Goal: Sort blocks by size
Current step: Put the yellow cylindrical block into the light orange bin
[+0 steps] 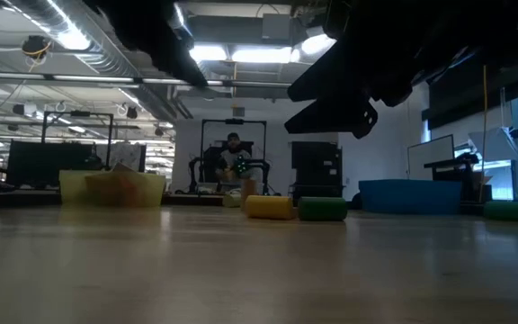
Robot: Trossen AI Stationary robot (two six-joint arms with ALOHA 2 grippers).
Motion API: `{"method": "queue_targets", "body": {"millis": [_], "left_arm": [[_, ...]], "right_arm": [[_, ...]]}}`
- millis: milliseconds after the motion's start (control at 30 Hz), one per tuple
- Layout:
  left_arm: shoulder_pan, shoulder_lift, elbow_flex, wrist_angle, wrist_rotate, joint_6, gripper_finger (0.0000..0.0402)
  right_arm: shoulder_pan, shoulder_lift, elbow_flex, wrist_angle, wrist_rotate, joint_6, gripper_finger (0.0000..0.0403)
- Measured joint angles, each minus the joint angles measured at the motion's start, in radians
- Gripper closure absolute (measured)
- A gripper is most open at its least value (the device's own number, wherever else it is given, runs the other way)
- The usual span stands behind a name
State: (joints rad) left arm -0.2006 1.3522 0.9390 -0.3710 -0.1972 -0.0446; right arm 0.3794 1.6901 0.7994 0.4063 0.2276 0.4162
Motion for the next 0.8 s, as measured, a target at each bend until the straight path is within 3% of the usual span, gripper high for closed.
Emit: {"method": "queue_targets", "body": {"millis": [400,800], "left_arm": [[0.121,0.228,0.0,0.133,0.086,0.13,0.0186],[0.188,0.265,0.0,0.225,0.143,0.212,0.0186]], "right_arm": [[0.0,0.0,0.0,-0.023,0.0,0.004,0.0132],[0.001,0.0,0.0,-0.022,0.0,0.006,0.0132]]}}
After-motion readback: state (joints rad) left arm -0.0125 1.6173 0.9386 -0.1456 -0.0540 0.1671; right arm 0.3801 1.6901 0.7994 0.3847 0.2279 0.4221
